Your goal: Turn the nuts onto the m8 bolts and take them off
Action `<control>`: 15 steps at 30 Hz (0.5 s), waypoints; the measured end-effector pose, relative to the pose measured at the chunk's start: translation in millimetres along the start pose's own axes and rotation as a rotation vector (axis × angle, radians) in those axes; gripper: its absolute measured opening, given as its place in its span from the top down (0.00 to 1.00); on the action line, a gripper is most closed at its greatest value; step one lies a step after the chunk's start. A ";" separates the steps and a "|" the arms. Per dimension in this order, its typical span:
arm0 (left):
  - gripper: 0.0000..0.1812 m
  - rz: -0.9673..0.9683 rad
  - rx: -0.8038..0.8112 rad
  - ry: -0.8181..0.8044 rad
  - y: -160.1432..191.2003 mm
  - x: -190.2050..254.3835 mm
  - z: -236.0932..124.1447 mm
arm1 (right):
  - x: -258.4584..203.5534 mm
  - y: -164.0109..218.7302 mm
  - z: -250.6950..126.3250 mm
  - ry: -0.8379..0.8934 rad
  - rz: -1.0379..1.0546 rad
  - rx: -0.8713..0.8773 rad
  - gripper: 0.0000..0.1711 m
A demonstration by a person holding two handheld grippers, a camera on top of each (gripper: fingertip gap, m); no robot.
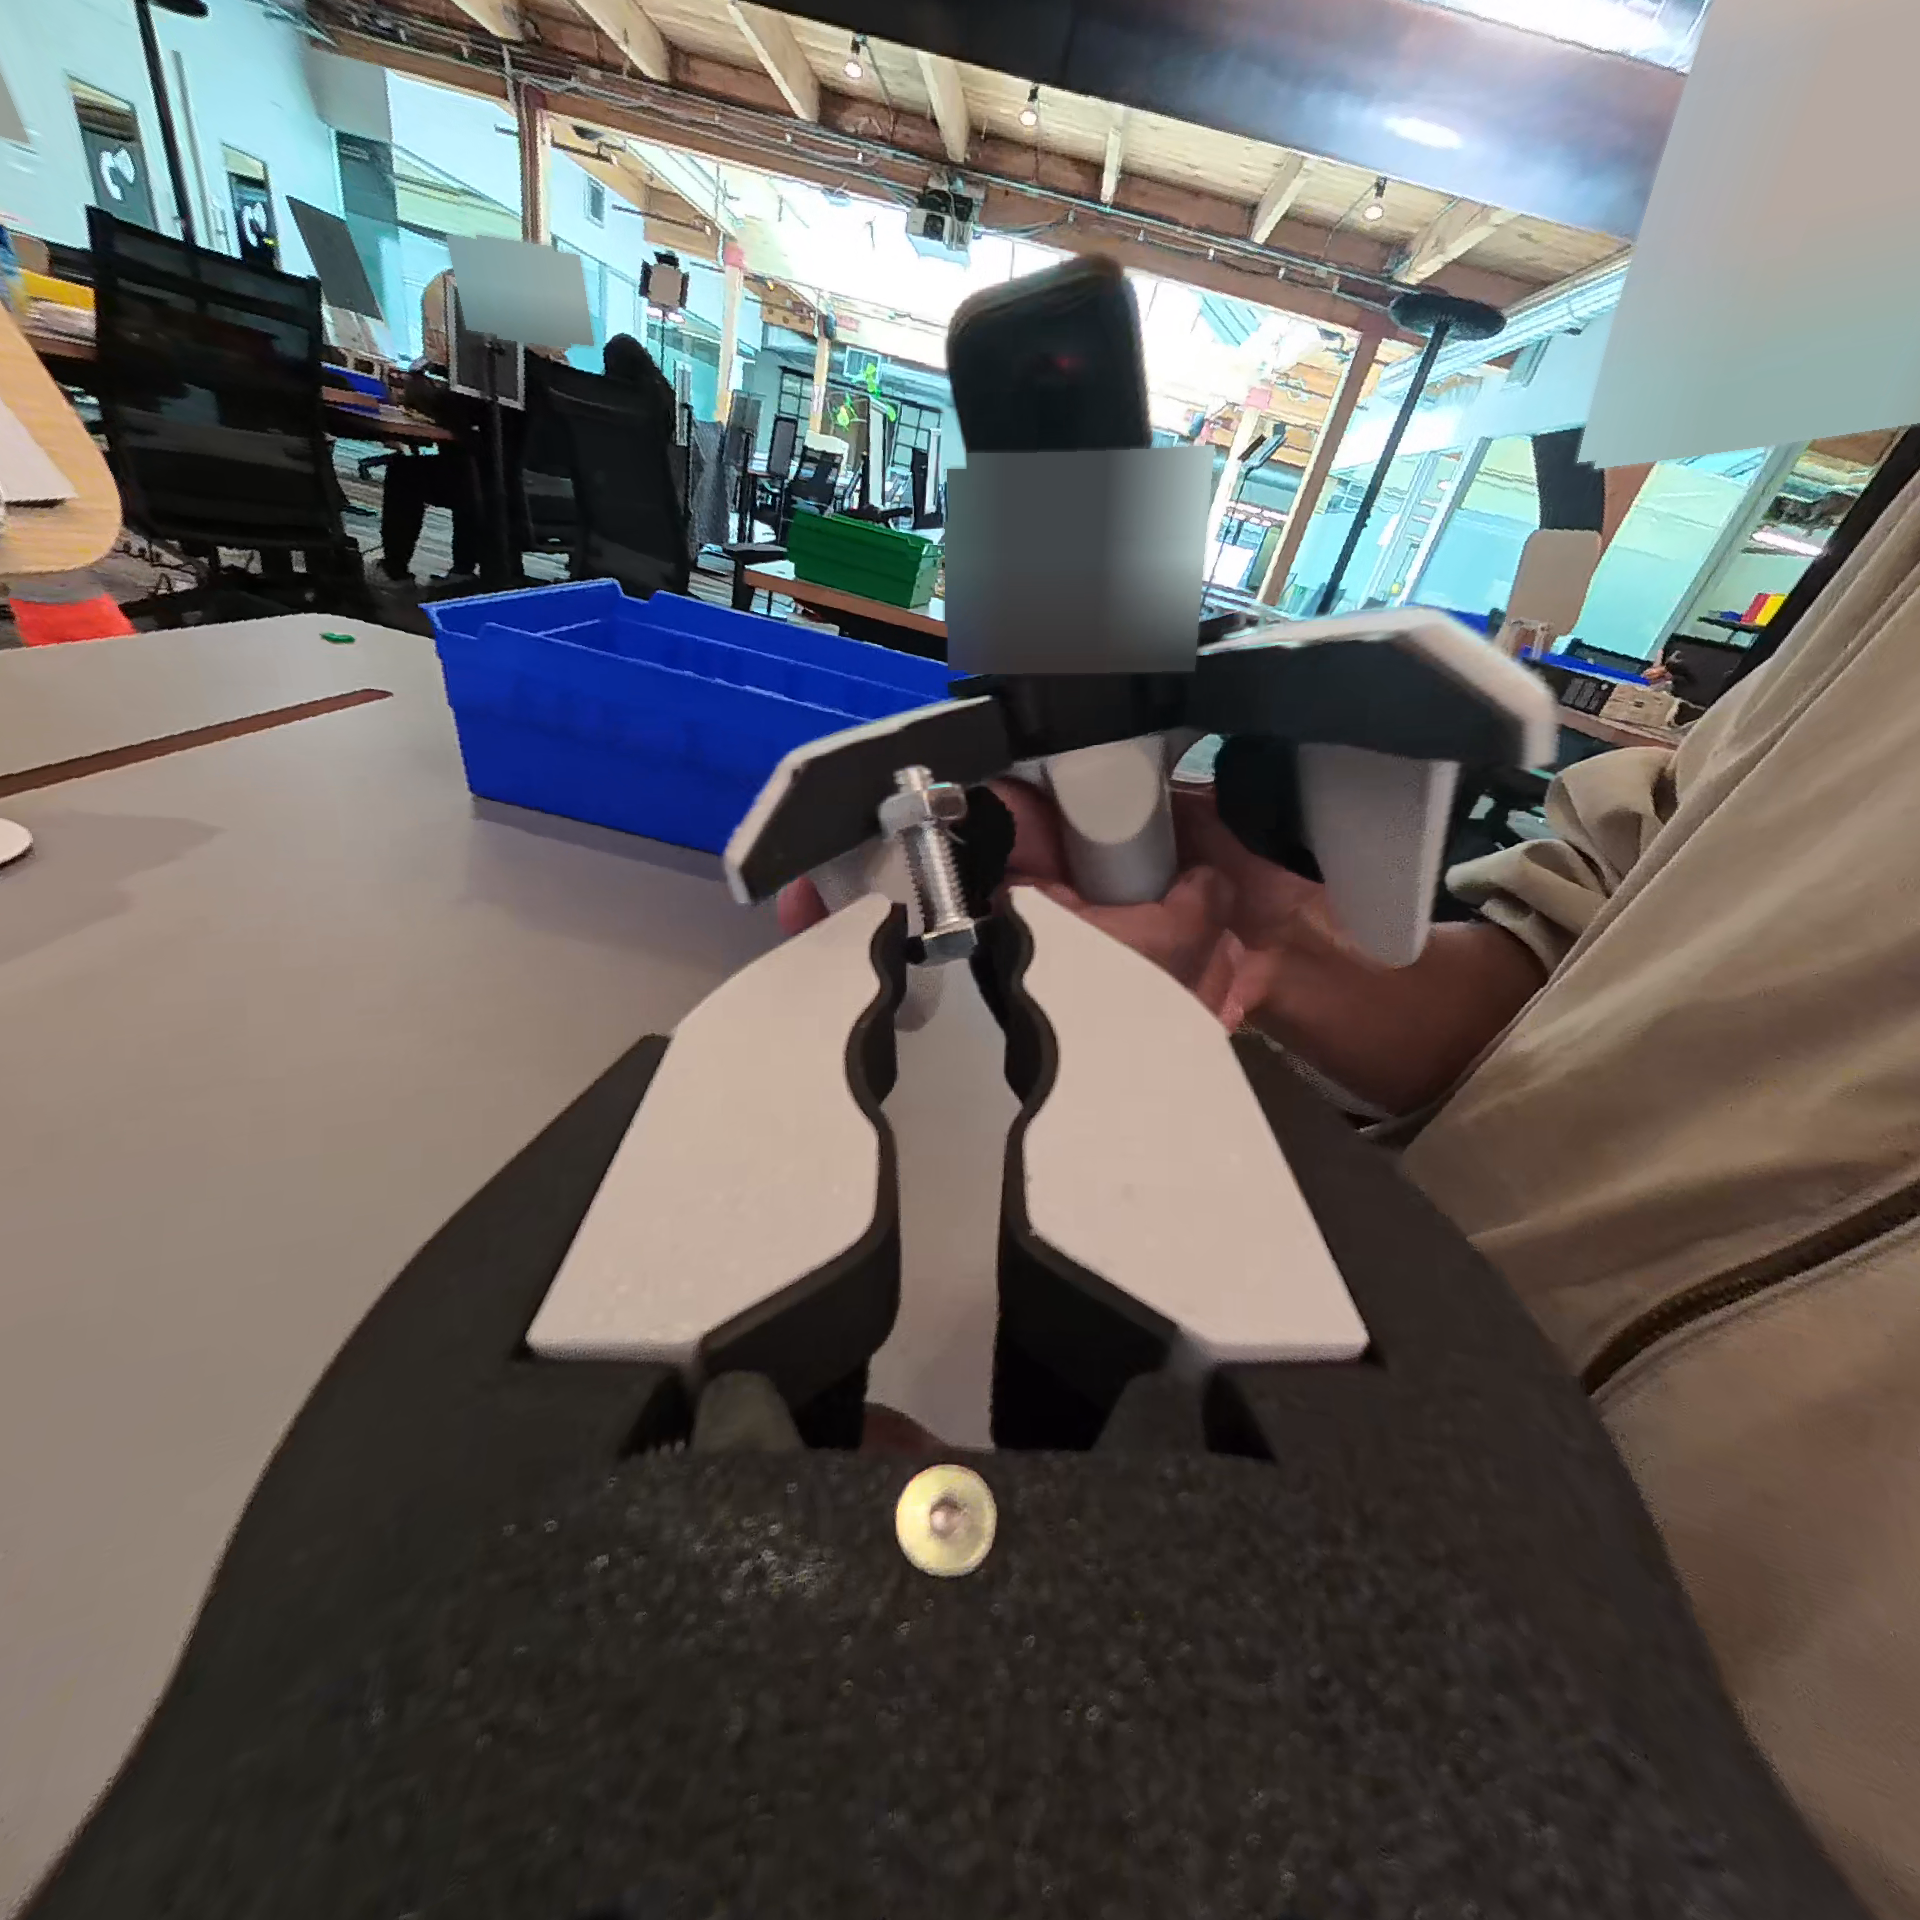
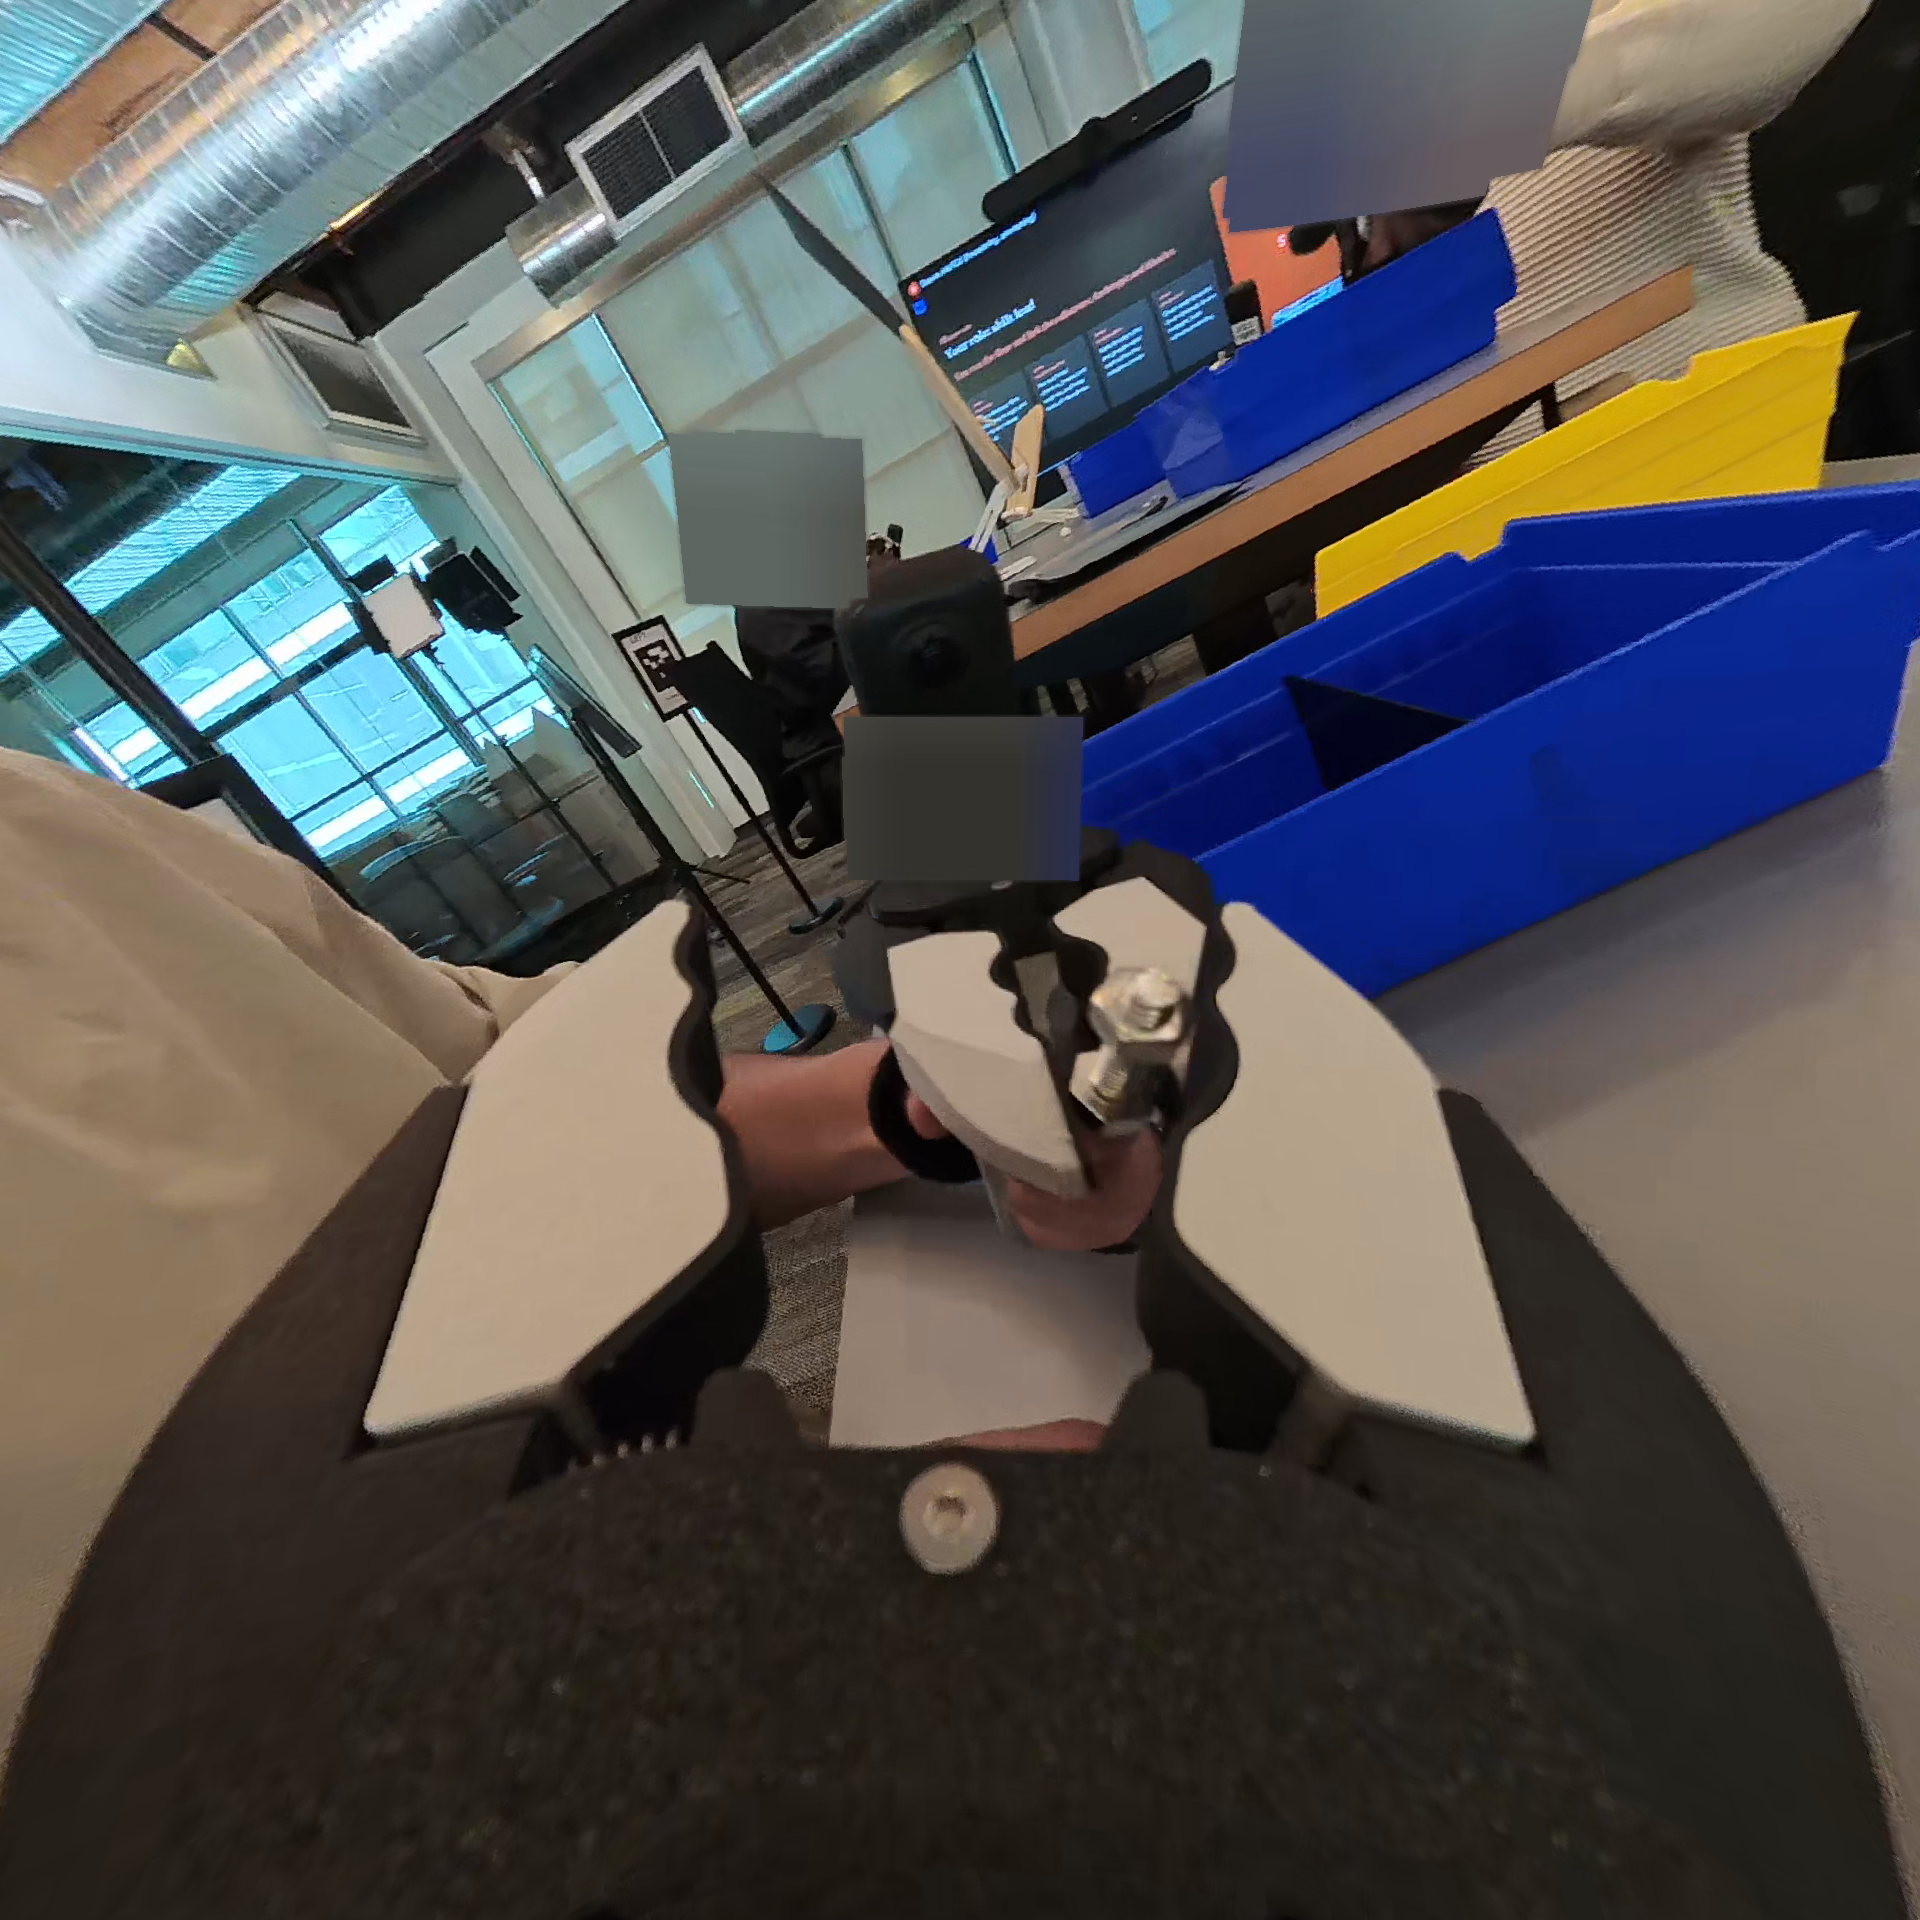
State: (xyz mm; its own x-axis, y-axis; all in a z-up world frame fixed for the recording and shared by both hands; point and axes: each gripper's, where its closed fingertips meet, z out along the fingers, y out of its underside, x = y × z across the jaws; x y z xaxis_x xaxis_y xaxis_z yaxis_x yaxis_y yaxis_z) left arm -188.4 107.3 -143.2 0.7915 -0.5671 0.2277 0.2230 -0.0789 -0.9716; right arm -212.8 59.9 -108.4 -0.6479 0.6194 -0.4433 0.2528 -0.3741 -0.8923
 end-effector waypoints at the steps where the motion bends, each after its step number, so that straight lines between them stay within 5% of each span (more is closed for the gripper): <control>1: 0.91 -0.004 -0.001 0.004 0.0 -0.6 0.3 | -0.8 0.4 1.0 0.003 -0.007 0.000 0.48; 15: 0.91 -0.001 0.050 -0.096 -12.7 -21.6 -18.0 | 1.6 0.0 -31.4 0.101 -0.047 0.013 0.50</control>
State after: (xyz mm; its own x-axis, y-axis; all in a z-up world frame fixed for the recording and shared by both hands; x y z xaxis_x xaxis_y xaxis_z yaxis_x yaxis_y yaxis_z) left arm -218.5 105.9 -136.9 0.8419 -0.4853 0.2358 0.2496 -0.0371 -0.9676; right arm -191.3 82.7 -111.8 -0.5825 0.7028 -0.4084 0.2141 -0.3520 -0.9112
